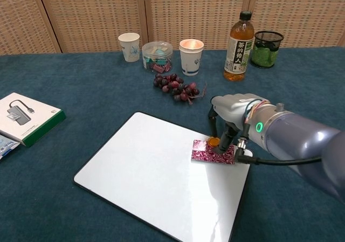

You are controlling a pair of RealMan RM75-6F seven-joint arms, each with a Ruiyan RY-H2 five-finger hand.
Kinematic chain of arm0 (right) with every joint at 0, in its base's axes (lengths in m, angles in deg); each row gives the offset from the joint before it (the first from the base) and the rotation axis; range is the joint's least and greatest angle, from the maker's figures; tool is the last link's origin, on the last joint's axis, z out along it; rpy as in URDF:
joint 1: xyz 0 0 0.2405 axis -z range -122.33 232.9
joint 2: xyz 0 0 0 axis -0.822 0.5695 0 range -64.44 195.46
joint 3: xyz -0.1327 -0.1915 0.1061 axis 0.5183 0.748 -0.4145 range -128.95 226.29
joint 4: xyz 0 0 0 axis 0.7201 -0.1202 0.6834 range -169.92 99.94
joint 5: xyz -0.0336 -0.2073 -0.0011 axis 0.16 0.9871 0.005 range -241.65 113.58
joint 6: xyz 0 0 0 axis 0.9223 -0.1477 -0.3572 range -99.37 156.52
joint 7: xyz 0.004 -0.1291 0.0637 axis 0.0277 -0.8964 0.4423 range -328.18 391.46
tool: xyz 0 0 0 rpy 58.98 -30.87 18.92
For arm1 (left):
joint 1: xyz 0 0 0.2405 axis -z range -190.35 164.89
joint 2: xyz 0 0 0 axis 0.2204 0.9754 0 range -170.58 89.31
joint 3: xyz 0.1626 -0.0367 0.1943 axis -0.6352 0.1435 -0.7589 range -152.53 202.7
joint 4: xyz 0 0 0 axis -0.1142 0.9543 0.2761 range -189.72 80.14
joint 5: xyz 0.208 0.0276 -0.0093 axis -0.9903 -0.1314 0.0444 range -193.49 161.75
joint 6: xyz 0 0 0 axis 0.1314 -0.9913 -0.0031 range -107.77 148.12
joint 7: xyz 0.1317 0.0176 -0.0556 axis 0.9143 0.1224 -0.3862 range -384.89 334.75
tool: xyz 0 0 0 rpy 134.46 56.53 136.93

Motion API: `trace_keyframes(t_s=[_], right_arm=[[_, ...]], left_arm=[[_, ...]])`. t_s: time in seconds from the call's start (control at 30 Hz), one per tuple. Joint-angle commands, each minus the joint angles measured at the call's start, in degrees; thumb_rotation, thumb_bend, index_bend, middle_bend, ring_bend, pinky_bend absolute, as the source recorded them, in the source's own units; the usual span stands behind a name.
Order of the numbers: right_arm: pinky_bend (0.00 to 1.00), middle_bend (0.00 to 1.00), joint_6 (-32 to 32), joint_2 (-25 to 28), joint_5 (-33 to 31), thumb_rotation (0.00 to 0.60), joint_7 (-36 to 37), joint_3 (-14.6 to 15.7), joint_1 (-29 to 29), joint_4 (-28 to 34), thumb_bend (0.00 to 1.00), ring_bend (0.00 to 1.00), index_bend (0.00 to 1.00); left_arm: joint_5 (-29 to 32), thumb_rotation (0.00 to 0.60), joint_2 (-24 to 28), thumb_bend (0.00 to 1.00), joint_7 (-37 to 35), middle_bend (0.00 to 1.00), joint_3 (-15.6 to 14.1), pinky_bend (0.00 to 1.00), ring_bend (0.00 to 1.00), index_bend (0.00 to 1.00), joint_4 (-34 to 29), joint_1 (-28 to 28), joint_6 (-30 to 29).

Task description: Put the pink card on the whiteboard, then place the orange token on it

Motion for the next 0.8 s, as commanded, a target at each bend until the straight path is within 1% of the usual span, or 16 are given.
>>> trace_keyframes(t_s=[0.03, 0.07, 0.1, 0.13, 0.2, 0.27, 0.47, 0.6, 0.7, 0.73, 0.8], right_arm=[[0.00, 0.00, 0.98, 0.96, -1.04, 0.600, -0.12, -0.21, 0.25, 1.14, 0.16, 0.00, 0.34], [0.00, 0.00, 1.31, 1.35, -1.25, 0.600, -0.11, -0.24, 0.31, 1.63, 0.08, 0.00, 0.27], [0.00, 0.00, 1.51, 1.69, -1.20, 0.600, -0.09, -0.20, 0.34, 2.05, 0.03, 0.00, 0.22], [0.00, 0.00, 1.53, 1.86, -1.00, 0.600, -0.01, -0.18, 0.35, 2.31, 0.01, 0.00, 0.18], [0.00, 0.00, 1.46, 2.09, -0.74, 0.600, 0.35, -0.25, 0.45, 2.93, 0.00, 0.00, 0.14], [0.00, 0.00, 1.21, 2.37, -0.73, 0.600, 0.79, -0.56, 0.57, 3.85, 0.00, 0.00, 0.13], [0.00, 0.00, -0.31, 4.74, 1.05, 0.600, 1.82, -1.02, 1.16, 8.29, 0.00, 0.00, 0.12], [0.00, 0.00, -1.38, 10.17, 5.94, 0.600, 4.50, 0.30, 3.61, 13.57, 0.00, 0.00, 0.12], [0.00, 0.00, 0.04, 17.69, 13.62, 0.600, 10.51, 3.54, 7.82, 17.02, 0.00, 0.00, 0.12], [0.00, 0.00, 0.28, 20.22, 16.94, 0.600, 13.10, 4.91, 9.51, 17.05, 0.00, 0.00, 0.12], [0.00, 0.00, 0.62, 23.37, 22.08, 0.600, 17.37, 6.93, 11.92, 16.25, 0.00, 0.00, 0.12]], left_arm=[[-0.02, 0.600, -0.02, 0.00, 0.03, 0.00, 0.01, 0.00, 0.00, 0.00, 0.00, 0.03, 0.00], [0.01, 0.600, -0.05, 0.00, 0.10, 0.00, 0.02, 0.00, 0.00, 0.00, 0.01, 0.02, -0.03], [0.05, 0.600, -0.10, 0.00, 0.24, 0.00, 0.01, 0.00, 0.00, 0.00, 0.02, 0.02, -0.03], [0.03, 0.600, -0.13, 0.00, 0.32, 0.00, -0.01, 0.00, 0.00, 0.00, 0.01, 0.04, -0.01], [0.02, 0.600, -0.18, 0.00, 0.49, 0.00, -0.04, 0.00, 0.00, 0.00, -0.04, 0.06, 0.00], [-0.08, 0.600, -0.24, 0.00, 0.67, 0.00, -0.08, 0.00, 0.00, 0.00, -0.10, 0.04, -0.09], [-0.27, 0.600, -0.17, 0.00, 0.42, 0.00, -0.14, 0.00, 0.00, 0.00, -0.10, -0.04, -0.26], [-0.54, 0.600, -0.01, 0.00, -0.25, 0.00, -0.18, 0.00, 0.00, 0.00, 0.00, -0.15, -0.46], [-1.14, 0.600, 0.17, 0.00, -0.93, 0.00, -0.29, 0.00, 0.00, 0.00, 0.07, -0.32, -0.87], [-1.36, 0.600, 0.21, 0.00, -1.12, 0.00, -0.33, 0.00, 0.00, 0.00, 0.11, -0.40, -1.08], [-1.63, 0.600, 0.22, 0.00, -1.37, 0.00, -0.38, 0.00, 0.00, 0.00, 0.14, -0.54, -1.39]])
